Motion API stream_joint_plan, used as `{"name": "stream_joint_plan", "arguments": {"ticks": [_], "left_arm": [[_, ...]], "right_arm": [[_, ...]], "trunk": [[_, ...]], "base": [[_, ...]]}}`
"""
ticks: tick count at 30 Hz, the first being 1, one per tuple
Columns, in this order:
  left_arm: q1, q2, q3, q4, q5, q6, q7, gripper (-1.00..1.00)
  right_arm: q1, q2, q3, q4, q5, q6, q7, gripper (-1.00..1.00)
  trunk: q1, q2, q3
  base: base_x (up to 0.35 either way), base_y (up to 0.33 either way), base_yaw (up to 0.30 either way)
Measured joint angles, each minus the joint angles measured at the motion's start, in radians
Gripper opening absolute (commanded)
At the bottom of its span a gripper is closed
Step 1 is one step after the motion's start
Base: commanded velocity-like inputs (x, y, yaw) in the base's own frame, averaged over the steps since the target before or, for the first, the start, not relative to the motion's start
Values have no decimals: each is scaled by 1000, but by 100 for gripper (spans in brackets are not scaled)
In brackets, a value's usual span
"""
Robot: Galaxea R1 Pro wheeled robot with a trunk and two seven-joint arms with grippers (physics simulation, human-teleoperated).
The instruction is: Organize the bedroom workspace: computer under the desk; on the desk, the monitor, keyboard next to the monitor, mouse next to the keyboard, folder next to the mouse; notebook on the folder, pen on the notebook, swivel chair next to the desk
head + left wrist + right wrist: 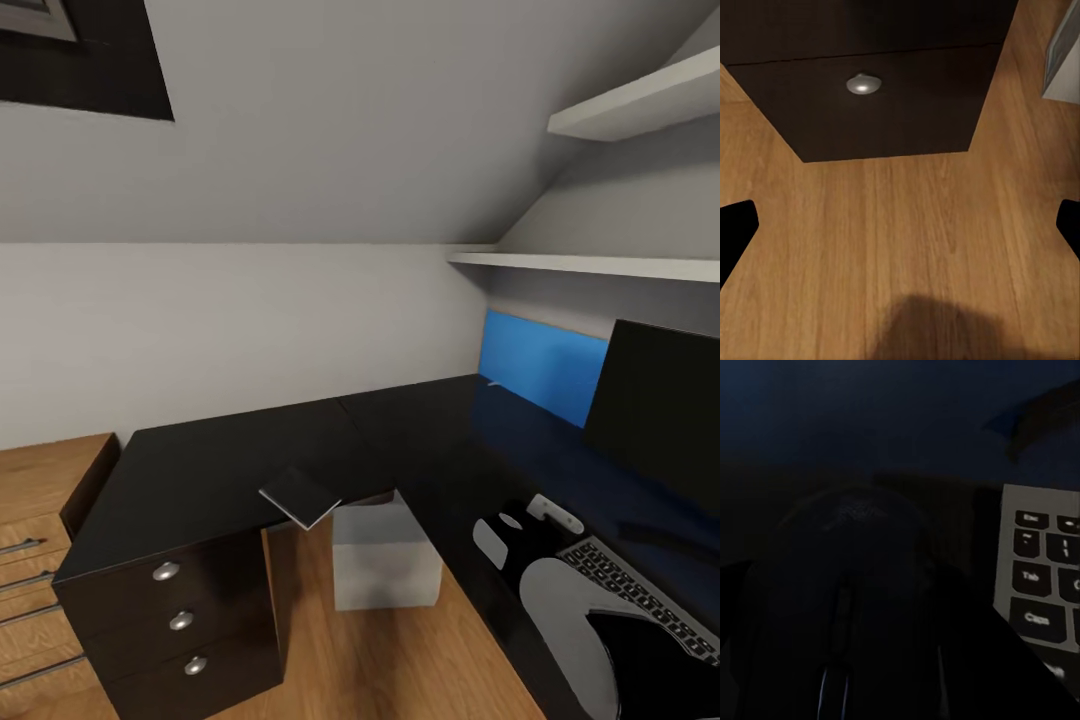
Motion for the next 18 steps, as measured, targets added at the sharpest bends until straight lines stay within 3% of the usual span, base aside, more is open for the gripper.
{"name": "stream_joint_plan", "arguments": {"ticks": [4,11,18], "left_arm": [[0,0,0,1,0,0,0,100],[0,0,0,2,1,0,-1,100],[0,0,0,2,0,0,-1,100]], "right_arm": [[0,0,0,0,0,0,0,-100],[1,-3,-1,0,0,2,-1,-100],[1,-25,-9,1,5,5,-3,-100]], "trunk": [[0,0,0],[0,0,0],[0,0,0]], "base": [[18,0,0],[232,0,0],[30,0,0]]}}
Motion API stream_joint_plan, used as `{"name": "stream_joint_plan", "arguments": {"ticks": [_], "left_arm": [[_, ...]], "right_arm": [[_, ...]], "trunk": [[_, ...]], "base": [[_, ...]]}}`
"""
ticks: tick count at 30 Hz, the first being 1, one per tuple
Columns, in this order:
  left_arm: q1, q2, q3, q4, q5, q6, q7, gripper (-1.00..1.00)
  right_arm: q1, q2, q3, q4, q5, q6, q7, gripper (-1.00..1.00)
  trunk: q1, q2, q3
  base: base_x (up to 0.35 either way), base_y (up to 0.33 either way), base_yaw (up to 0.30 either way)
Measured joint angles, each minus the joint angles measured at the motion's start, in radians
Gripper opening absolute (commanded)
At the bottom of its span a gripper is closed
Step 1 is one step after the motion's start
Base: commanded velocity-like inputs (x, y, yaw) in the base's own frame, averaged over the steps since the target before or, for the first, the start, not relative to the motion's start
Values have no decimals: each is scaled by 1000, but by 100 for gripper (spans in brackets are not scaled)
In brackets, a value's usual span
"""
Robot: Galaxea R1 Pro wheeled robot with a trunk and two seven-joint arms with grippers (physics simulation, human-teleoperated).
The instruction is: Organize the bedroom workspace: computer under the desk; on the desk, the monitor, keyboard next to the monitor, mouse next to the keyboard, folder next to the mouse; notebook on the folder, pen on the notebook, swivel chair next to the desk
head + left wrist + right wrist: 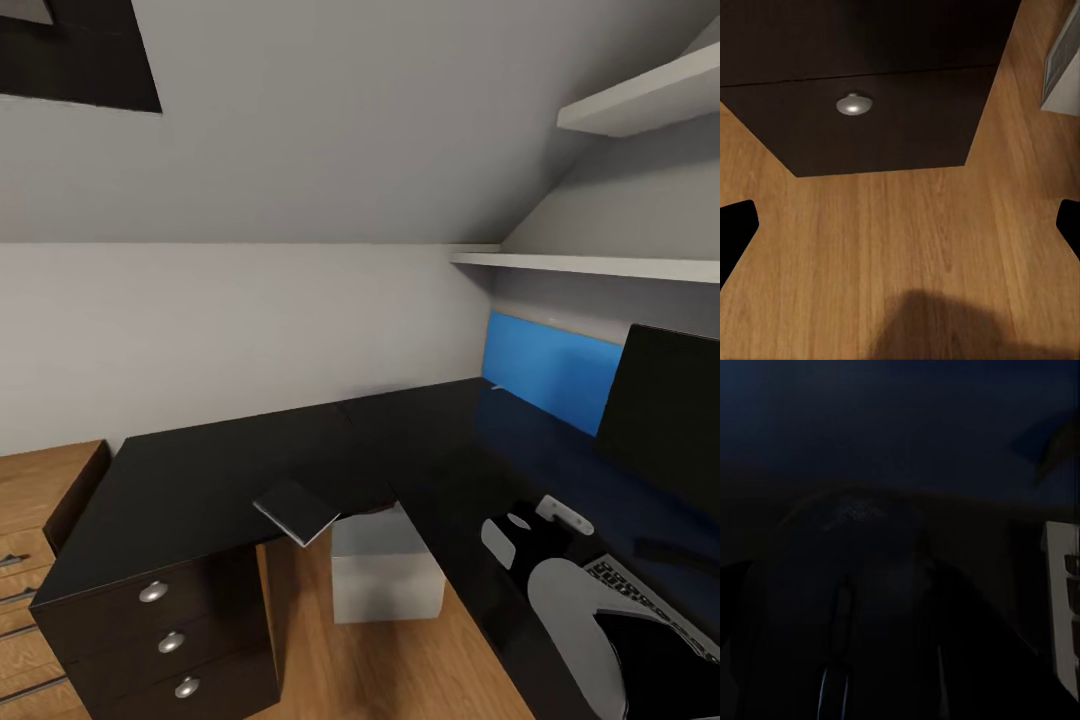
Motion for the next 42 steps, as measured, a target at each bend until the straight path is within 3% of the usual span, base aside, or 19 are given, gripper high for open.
{"name": "stream_joint_plan", "arguments": {"ticks": [7,13,38,42], "left_arm": [[0,0,0,-1,-2,0,1,100],[0,0,0,-1,-1,0,1,100],[0,1,2,-2,2,0,2,100],[0,2,2,-2,2,0,2,100]], "right_arm": [[0,-35,-2,0,-2,2,1,-100],[0,-43,-3,0,-4,3,1,-100],[-1,-45,-4,0,-3,4,1,-100],[0,-45,-4,0,-4,4,1,-100]], "trunk": [[0,0,0],[0,0,0],[96,-175,-78],[96,-175,-78]], "base": [[1,0,0],[0,0,0],[0,0,0],[0,0,0]]}}
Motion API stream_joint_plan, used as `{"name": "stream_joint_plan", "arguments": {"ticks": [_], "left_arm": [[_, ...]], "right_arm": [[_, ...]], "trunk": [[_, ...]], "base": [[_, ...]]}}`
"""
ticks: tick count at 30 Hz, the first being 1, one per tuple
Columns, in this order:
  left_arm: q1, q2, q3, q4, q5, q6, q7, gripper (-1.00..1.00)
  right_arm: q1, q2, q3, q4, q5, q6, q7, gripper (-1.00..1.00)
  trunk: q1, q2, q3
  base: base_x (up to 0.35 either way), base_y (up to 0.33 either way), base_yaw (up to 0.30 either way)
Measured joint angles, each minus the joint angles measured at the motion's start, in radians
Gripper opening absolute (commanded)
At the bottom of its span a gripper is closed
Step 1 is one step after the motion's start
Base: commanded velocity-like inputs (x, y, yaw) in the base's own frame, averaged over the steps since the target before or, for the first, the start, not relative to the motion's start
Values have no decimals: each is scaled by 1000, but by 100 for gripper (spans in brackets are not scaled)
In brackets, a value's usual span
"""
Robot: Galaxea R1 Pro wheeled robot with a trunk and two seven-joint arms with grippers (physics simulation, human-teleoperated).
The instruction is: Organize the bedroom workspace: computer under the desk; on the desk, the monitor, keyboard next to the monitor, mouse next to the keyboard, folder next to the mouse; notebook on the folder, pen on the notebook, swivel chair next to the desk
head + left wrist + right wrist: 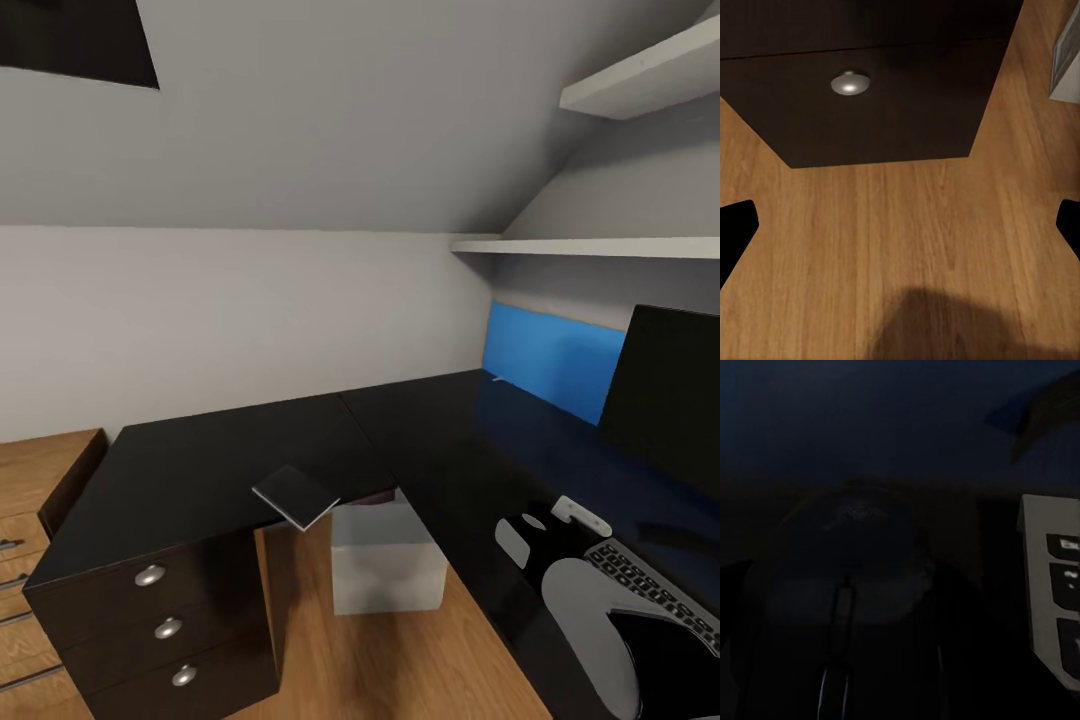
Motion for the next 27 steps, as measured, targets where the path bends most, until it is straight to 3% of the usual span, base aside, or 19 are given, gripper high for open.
{"name": "stream_joint_plan", "arguments": {"ticks": [10,27], "left_arm": [[0,0,1,0,1,0,0,100],[0,0,2,0,3,0,0,100]], "right_arm": [[0,0,0,0,0,0,0,-100],[0,0,0,0,0,0,0,-100]], "trunk": [[0,0,0],[-38,70,31]], "base": [[0,0,0],[0,0,0]]}}
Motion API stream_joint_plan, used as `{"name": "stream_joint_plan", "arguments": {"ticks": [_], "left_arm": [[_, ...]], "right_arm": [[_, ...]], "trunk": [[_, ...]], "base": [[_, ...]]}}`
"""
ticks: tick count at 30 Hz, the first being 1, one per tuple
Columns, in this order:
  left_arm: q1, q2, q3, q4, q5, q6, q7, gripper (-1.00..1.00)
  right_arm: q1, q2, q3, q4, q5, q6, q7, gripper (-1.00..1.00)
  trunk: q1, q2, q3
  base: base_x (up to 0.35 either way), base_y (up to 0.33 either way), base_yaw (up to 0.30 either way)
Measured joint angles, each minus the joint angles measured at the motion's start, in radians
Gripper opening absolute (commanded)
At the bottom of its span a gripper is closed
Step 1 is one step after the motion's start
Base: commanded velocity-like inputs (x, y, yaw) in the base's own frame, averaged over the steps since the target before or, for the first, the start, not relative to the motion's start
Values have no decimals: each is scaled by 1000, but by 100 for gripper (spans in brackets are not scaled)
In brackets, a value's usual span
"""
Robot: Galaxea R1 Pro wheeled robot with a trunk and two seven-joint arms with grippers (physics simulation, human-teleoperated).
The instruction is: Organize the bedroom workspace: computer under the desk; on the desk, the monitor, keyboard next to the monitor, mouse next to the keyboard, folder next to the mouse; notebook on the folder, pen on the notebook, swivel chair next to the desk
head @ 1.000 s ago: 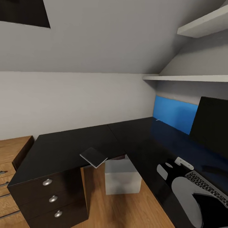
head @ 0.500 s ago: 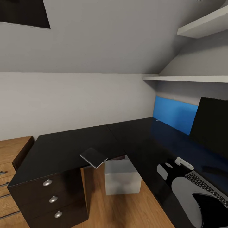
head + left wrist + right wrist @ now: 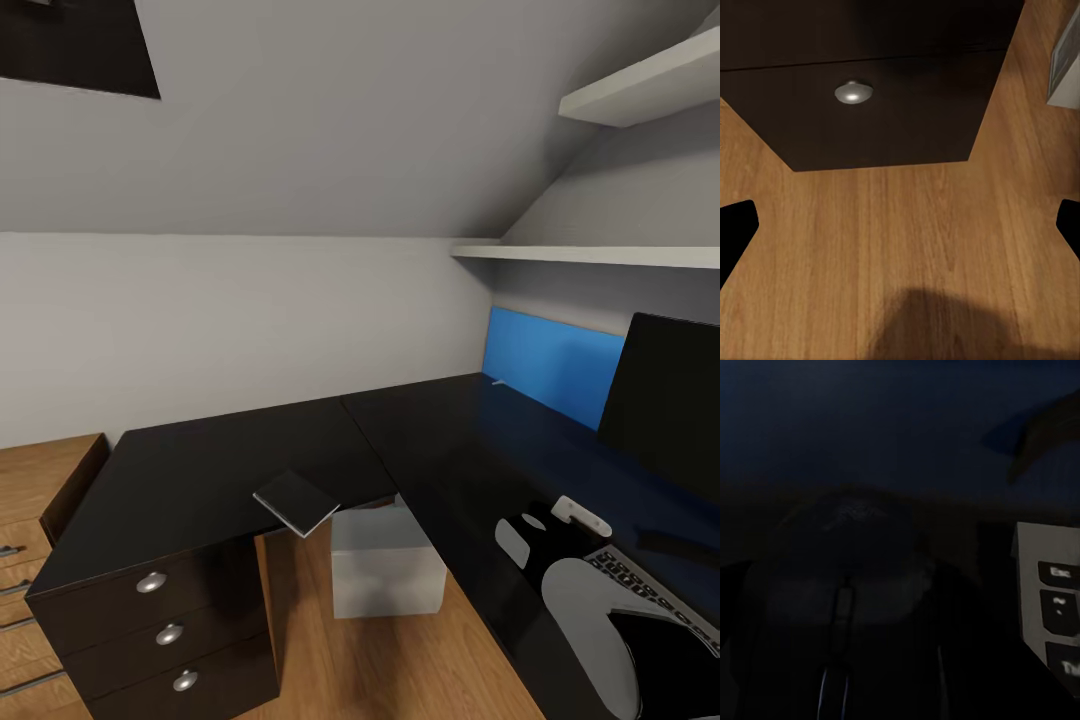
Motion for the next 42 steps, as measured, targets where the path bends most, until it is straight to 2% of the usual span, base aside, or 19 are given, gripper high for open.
{"name": "stream_joint_plan", "arguments": {"ticks": [2,3,24,29,32,42], "left_arm": [[0,0,0,0,0,0,0,100],[0,0,0,0,0,0,0,100],[0,0,0,1,0,0,0,100],[0,0,0,1,0,1,0,100],[0,-1,-2,15,1,4,0,100],[0,-3,-4,66,-1,5,-1,100]], "right_arm": [[0,0,0,0,0,0,0,-100],[0,0,0,0,0,0,0,100],[0,2,1,-4,-2,-7,1,100],[0,15,5,-10,-1,-12,1,100],[0,39,6,-11,5,-12,1,100],[0,54,14,-5,7,-13,2,100]], "trunk": [[0,0,0],[0,0,0],[0,0,0],[0,0,0],[0,0,0],[0,0,0]], "base": [[0,0,0],[0,0,0],[0,0,0],[0,0,4],[0,0,150],[0,0,252]]}}
